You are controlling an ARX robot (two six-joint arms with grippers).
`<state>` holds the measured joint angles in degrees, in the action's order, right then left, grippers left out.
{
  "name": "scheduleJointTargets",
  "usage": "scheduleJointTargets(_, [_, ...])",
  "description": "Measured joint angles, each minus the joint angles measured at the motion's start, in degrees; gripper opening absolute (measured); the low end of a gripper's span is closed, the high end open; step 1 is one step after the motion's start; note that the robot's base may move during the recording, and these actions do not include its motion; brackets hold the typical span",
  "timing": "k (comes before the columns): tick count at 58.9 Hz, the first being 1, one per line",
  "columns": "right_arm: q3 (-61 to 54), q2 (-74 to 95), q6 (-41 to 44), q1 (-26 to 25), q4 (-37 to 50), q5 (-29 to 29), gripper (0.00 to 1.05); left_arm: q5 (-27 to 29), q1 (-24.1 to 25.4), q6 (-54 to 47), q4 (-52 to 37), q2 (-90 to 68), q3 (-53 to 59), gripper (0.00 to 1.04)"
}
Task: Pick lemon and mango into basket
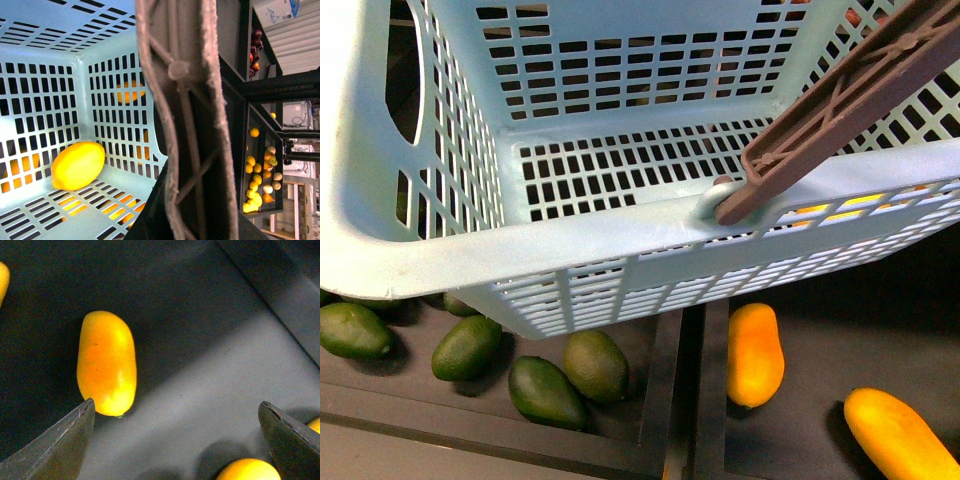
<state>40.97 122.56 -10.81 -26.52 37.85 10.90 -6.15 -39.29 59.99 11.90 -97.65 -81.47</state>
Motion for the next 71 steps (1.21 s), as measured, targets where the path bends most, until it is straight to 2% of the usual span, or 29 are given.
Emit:
scheduleJointTargets(27, [11.1,12.9,-5.1,4.4,-2.3,1.4,0.96,0.0,0.0,0.0,0.0,0.0,0.0,0.05])
scheduleJointTargets(71, [25.7,23.5,-10.9,6.8,-8.7,2.7,0.96,0.0,0.0,0.0,0.0,0.0,0.0,0.05])
